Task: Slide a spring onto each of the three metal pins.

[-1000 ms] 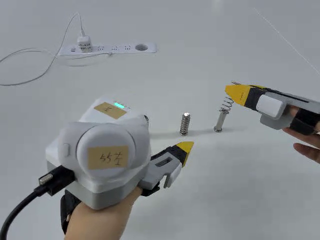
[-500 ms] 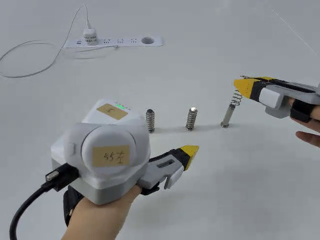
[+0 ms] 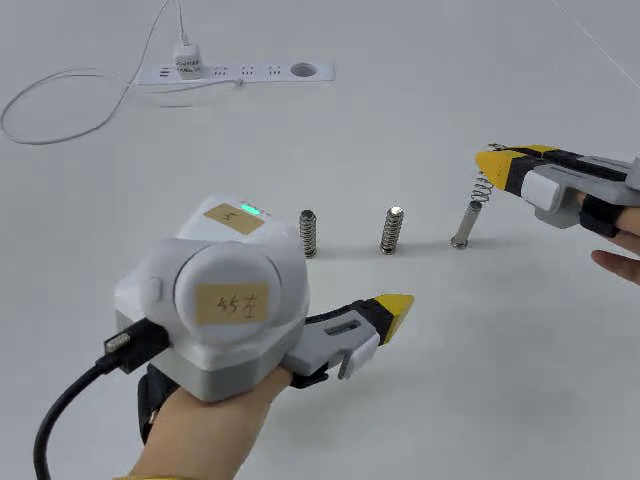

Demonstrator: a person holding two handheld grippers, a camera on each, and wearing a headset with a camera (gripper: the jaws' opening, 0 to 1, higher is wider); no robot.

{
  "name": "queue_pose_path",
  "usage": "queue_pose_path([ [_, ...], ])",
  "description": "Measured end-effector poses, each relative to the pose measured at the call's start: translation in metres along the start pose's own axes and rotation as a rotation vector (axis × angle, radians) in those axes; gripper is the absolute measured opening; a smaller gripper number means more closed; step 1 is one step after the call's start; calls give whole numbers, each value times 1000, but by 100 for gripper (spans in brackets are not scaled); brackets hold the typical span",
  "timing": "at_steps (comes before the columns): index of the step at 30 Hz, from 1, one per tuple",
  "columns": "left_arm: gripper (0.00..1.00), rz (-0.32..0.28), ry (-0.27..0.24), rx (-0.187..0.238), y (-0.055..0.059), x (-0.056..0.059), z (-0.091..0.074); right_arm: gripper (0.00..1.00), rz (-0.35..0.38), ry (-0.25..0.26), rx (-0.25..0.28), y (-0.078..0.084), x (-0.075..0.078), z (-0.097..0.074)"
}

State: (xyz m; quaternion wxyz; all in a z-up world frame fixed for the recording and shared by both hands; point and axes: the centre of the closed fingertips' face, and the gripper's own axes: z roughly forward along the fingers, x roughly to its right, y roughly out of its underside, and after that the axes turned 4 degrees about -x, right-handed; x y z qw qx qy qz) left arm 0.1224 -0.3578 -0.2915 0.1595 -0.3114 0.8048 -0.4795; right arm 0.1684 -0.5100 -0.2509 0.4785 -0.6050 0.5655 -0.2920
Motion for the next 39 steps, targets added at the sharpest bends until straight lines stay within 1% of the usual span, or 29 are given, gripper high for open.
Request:
queue_pose_path([
  [5, 87, 0, 10, 1, -1, 3, 1, 11, -9, 5, -3, 6, 4, 2],
  [7, 88, 0, 14, 3, -2, 5, 0, 11, -7, -2, 3, 6, 4, 3],
  [11, 89, 0, 15, 2, -2, 5, 0, 11, -8, 0, -4, 10, 4, 3],
  [15, 90, -5, 14, -6, -1, 4, 1, 11, -25, 0, -1, 14, 2, 4],
  [20, 89, -6, 11, -4, -1, 4, 0, 11, -25, 10, 12, 13, -2, 1],
  [23, 88, -3, 11, -8, -1, 4, 0, 11, -58, 28, 14, 14, -3, 0],
  [26, 88, -1, 10, -7, -1, 4, 0, 11, -94, 35, 18, 14, -7, -1],
  [29, 88, 1, 3, -12, 0, 3, -1, 12, -156, 52, 20, 15, -10, -3],
  [30, 88, 2, 1, -14, 0, 3, -1, 12, -169, 58, 19, 15, -12, -3],
  [31, 88, 1, 1, -14, 0, 2, -1, 12, -183, 65, 3, 18, -11, -3],
  [35, 87, -1, -1, -11, -1, 2, -1, 12, -193, 73, -21, 29, -14, -1],
  [39, 87, 1, 4, -14, 0, 3, -1, 12, -196, 79, -35, 35, -14, -1],
])
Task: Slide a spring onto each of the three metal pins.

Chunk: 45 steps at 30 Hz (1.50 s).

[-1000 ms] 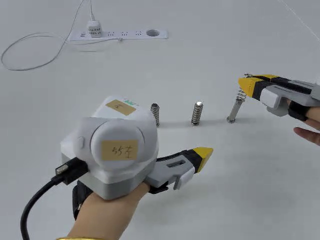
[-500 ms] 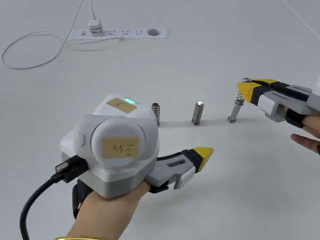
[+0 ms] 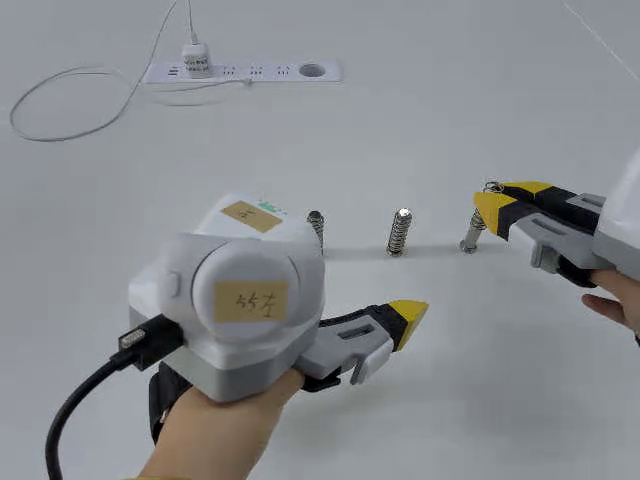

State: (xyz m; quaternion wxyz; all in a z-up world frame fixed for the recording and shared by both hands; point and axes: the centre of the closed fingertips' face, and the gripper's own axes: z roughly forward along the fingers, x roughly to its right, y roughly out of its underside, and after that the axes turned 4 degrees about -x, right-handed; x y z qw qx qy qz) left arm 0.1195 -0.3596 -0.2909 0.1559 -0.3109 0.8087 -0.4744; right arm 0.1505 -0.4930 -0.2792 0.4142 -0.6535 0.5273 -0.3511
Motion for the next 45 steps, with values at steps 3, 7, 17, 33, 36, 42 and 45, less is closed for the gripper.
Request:
queue_pose_path([
  [3, 87, 2, 0, 2, -1, 0, 0, 12, 5, 3, -13, 5, 1, 1],
  [7, 87, 0, -1, -1, 0, 0, 0, 12, 33, 1, -25, 10, 2, 3],
  [17, 86, -1, -6, -6, 1, -2, 0, 12, 89, -1, -54, 23, 4, 8],
  [33, 85, -2, -5, -12, 3, -2, 0, 13, 132, -14, -68, 29, 3, 8],
  [36, 85, -1, -5, -13, 3, -2, 0, 20, 155, -28, -77, 30, 1, 8],
  [42, 83, 8, -11, -16, 3, -2, -2, 25, 140, -43, -75, 25, -3, 2],
  [45, 83, 8, -12, -16, 3, -3, -3, 29, 102, -55, -87, 23, -6, -2],
])
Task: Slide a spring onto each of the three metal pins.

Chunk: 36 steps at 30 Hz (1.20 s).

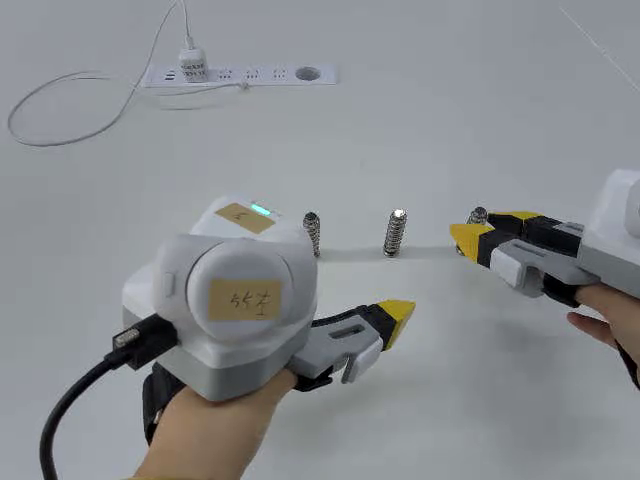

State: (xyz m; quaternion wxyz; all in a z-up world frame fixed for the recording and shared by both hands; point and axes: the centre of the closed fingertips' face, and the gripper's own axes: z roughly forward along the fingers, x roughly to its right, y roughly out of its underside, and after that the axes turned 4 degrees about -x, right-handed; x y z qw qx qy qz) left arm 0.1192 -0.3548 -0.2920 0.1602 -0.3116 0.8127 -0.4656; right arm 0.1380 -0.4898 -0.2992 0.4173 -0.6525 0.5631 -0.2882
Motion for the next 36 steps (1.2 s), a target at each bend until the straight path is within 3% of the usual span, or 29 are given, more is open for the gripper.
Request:
queue_pose_path([
  [4, 83, 1, -1, -7, 0, -2, -2, 39, -12, -35, -10, -2, -6, -7],
  [11, 85, -16, 3, 8, -7, -5, -4, 52, -111, -68, -44, -1, -13, -18],
  [15, 86, -18, 8, 13, -10, -5, -8, 58, -133, -85, -68, 2, -15, -22],
  [22, 88, -8, -1, 16, -11, -9, -15, 63, -140, -123, -90, 7, -18, -35],
  [36, 95, 10, 26, 23, -9, -6, -32, 70, -147, -181, -93, 9, -29, -56],
])
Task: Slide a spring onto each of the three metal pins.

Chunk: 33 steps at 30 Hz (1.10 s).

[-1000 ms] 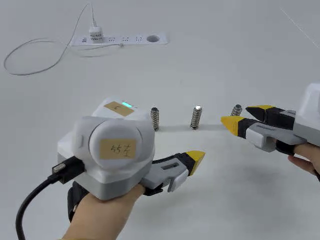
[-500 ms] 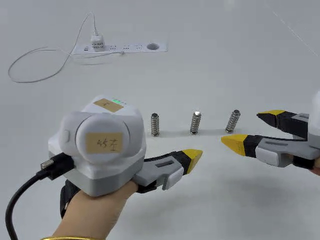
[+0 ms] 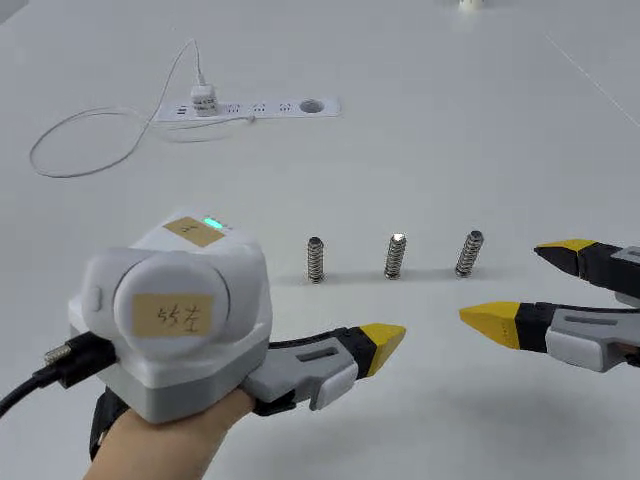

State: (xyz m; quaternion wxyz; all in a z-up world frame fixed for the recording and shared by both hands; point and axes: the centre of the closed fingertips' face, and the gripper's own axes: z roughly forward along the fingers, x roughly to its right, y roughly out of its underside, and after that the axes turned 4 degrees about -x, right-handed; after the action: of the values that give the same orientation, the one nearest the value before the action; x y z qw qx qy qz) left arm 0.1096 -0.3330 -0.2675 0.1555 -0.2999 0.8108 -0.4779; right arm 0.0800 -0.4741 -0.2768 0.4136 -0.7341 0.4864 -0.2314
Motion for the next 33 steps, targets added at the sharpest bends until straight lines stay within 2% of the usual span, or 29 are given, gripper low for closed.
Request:
queue_pose_path([
  [5, 98, -18, 16, 11, 2, 1, -5, 75, 3, -25, 6, -1, -8, -5],
  [9, 100, -24, 15, 0, 7, 1, -9, 76, 20, -37, 23, -1, -12, -8],
  [17, 100, -49, 3, 13, 8, -3, -16, 83, 26, -35, 60, -2, -17, -14],
  [28, 100, -43, -21, 17, 8, -6, -16, 88, 25, -19, 94, -3, -17, -17],
  [33, 100, -43, -19, 17, 9, -4, -16, 88, 25, -12, 94, 0, -15, -14],
])
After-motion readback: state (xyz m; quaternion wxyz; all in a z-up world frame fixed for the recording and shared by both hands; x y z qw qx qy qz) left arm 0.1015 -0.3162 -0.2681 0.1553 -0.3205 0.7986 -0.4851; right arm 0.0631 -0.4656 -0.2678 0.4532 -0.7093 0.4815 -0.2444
